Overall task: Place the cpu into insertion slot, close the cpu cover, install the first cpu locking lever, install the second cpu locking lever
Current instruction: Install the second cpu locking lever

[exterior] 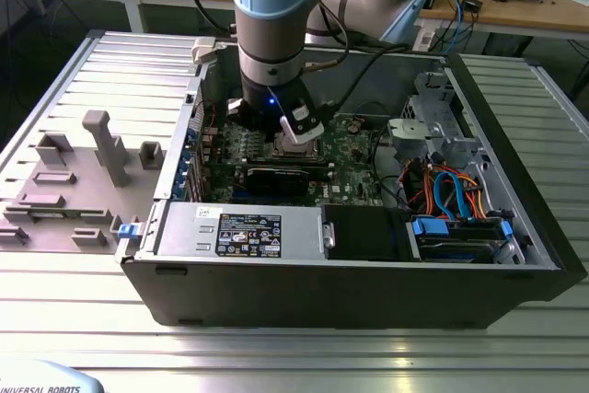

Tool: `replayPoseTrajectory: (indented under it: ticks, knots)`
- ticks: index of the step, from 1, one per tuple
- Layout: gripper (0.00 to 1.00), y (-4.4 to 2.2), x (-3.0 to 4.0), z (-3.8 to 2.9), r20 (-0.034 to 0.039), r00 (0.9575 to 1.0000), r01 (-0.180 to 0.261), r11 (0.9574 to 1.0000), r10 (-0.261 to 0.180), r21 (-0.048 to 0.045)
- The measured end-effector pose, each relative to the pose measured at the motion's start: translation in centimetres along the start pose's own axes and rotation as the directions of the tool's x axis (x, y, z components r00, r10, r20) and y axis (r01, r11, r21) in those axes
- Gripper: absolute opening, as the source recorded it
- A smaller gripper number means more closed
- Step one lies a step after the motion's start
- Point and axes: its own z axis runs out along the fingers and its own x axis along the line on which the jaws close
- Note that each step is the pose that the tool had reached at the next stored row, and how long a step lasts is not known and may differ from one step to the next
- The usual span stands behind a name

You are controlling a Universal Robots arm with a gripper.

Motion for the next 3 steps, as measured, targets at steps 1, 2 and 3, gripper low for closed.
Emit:
replayPoseTrajectory:
  ticks: [1,2,3]
  knots:
    - [0.11,0.00,0.00,-0.02,0.0000,1.0000,0.000,1.0000,0.000,0.0000]
    - [0.11,0.01,0.00,-0.03,0.0000,1.0000,0.000,1.0000,0.000,0.0000]
    - [0.11,0.01,0.00,-0.04,0.0000,1.0000,0.000,1.0000,0.000,0.0000]
